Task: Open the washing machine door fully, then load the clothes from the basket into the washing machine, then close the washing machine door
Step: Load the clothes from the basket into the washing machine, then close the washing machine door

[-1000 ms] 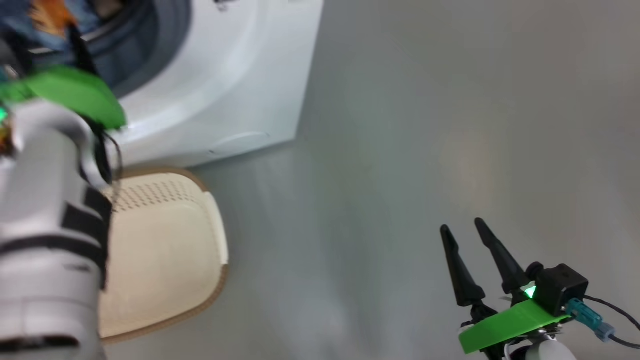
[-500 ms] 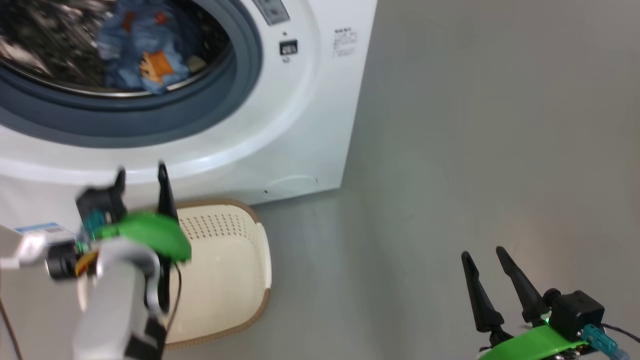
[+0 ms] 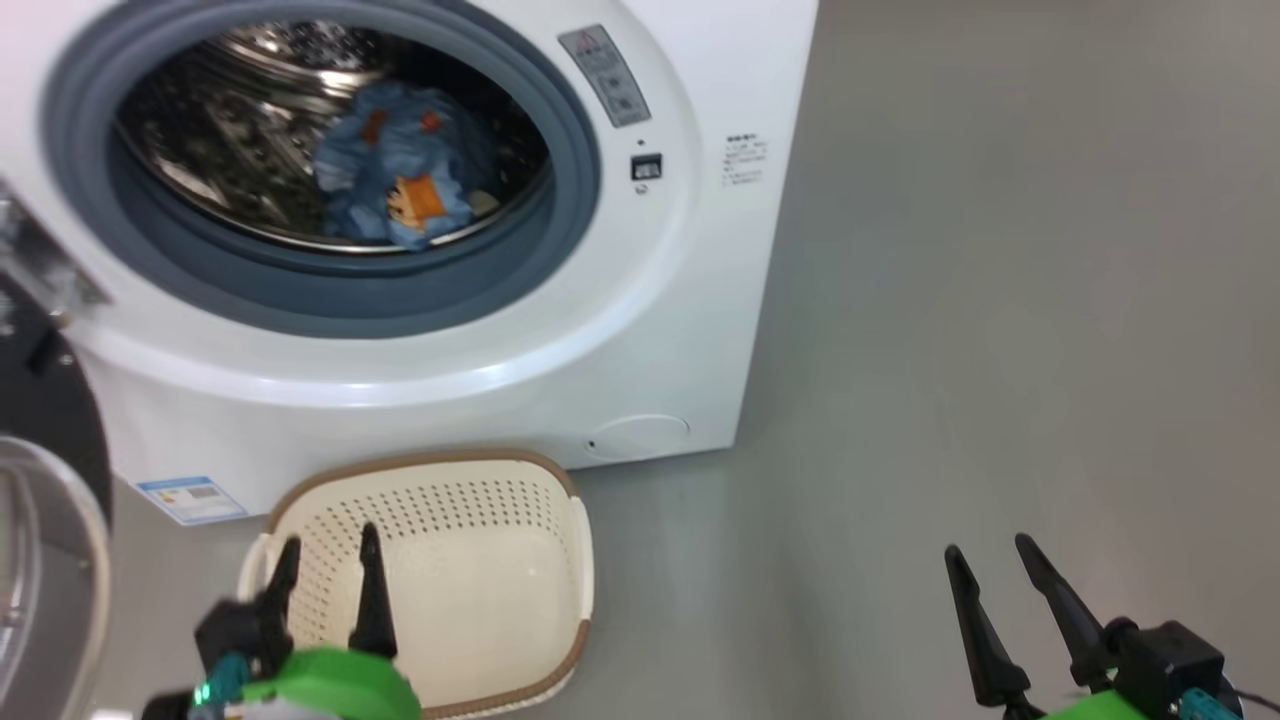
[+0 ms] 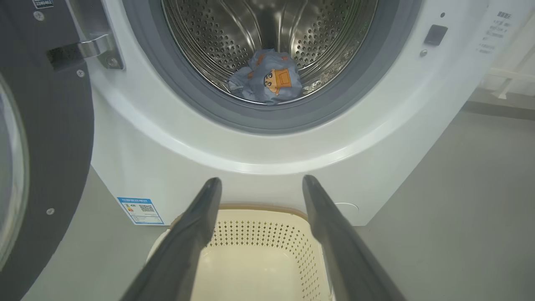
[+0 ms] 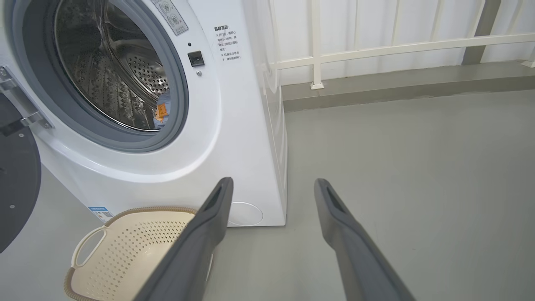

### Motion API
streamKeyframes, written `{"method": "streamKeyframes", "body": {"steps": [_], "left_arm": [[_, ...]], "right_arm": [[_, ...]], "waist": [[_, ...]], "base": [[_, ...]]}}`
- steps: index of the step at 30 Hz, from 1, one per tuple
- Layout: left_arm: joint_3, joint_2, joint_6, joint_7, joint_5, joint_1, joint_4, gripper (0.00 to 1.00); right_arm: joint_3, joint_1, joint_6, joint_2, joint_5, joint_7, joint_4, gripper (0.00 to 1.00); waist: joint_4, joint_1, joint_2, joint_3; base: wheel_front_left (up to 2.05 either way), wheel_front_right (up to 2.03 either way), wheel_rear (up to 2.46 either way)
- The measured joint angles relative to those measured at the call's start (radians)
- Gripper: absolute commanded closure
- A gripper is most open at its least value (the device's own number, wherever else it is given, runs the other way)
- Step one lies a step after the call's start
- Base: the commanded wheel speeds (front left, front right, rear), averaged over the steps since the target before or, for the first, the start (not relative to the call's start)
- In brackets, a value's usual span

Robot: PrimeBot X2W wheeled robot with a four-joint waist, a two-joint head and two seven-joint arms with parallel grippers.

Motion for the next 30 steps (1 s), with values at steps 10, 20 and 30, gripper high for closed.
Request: {"method": "streamKeyframes", "body": {"steps": [10, 20, 30], "left_arm": [[-0.024, 0.004, 0.052, 0.0, -0.024, 0.151, -0.192, 0.0], [-0.05, 0.006, 0.065, 0.0, -0.035, 0.219, -0.271, 0.0], [-0.021, 0.007, 0.061, 0.0, -0.021, 0.267, -0.28, 0.0]], "right_arm": [[0.0, 0.028, 0.0, -0.004, -0.01, 0.0, -0.021, 0.0], [0.006, 0.027, 0.0, -0.004, -0.013, 0.0, -0.021, 0.0], [0.01, 0.033, 0.0, -0.005, -0.014, 0.0, -0.014, 0.0]], "waist": [[0.064, 0.0, 0.0, -0.029], [0.085, 0.0, 0.0, -0.024], [0.08, 0.0, 0.0, -0.069]], "base": [[0.0, 0.0, 0.0], [0.0, 0.0, 0.0], [0.0, 0.0, 0.0]]}}
